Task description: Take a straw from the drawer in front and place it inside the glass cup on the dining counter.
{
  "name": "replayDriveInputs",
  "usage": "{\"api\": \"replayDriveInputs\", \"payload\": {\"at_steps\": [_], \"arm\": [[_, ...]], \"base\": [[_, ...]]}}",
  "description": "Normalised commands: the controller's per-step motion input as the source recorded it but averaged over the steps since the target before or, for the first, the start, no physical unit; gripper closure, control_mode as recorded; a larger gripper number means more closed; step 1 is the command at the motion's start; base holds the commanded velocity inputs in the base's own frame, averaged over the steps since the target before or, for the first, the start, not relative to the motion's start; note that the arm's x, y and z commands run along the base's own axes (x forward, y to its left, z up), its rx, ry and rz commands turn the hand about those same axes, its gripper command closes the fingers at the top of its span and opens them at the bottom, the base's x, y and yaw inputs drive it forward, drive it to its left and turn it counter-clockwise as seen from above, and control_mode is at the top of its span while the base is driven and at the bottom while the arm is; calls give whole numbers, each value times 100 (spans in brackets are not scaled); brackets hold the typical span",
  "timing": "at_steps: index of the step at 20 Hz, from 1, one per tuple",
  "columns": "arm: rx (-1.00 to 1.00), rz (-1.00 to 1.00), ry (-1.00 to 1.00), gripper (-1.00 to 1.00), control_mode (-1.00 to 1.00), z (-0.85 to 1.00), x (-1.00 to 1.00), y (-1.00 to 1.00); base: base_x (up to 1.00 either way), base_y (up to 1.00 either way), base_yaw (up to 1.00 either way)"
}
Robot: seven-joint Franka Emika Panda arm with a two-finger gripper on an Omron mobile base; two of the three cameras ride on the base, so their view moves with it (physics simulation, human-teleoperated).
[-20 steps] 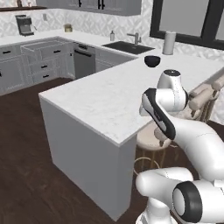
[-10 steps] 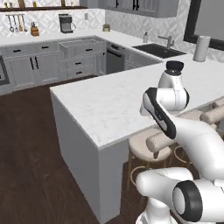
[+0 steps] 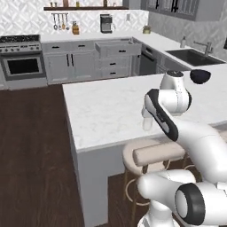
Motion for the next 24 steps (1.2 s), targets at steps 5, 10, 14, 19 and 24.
{"api": "replayDriveInputs", "payload": {"at_steps": [5,10,14,19,24], "arm": [[0,0,0,100,100,0,0,0],[0,0,0,100,100,0,0,0],[0,0,0,100,100,0,0,0],[0,0,0,100,100,0,0,0],[39,6,2,100,-100,51,8,-9]], "base": [[0,-88,47],[40,-64,35],[97,-27,14],[93,-18,3],[0,0,0]]}}
